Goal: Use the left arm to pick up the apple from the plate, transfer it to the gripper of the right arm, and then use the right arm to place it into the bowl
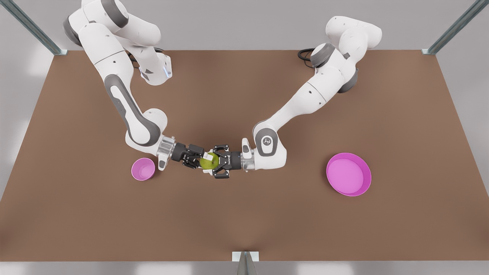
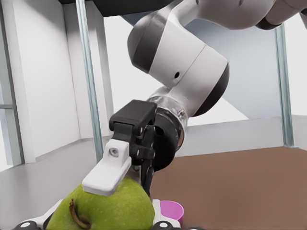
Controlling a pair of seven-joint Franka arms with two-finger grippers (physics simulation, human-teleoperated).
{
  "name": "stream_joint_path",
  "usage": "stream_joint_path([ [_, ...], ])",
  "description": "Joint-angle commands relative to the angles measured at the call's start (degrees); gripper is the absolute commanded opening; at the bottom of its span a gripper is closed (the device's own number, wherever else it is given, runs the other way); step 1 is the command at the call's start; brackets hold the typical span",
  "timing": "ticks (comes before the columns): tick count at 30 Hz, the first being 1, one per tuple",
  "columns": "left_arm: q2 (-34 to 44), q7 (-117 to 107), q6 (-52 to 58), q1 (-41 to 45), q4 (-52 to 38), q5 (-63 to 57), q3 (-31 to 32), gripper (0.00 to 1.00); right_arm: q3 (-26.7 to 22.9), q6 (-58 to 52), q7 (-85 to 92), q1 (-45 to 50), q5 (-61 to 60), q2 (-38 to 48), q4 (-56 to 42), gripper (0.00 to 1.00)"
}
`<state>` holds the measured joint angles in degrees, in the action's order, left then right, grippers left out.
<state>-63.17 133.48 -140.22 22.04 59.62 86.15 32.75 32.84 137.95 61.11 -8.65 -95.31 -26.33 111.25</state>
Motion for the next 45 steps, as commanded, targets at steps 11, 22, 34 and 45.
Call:
stream_joint_path([
  [11,0.0,-1.6,0.3,-0.7,0.2,-0.2,0.2,1.00,0.0,0.6,3.1,-0.8,0.0,0.5,0.1,0.77],
  [22,13.4,-44.0,19.3,-24.5,13.1,-47.6,-0.3,1.00,-0.1,-1.1,0.6,-11.4,18.0,3.0,2.8,0.75],
  [34,49.1,-134.2,53.7,-23.4,15.3,-92.8,-26.2,1.00,-0.8,-13.8,-19.2,-24.7,69.6,5.2,3.1,0.75],
  [45,57.3,-136.2,49.2,-19.3,28.1,-90.0,-31.5,1.00,-1.5,-8.7,-34.4,-25.2,85.7,1.4,0.3,0.75],
])
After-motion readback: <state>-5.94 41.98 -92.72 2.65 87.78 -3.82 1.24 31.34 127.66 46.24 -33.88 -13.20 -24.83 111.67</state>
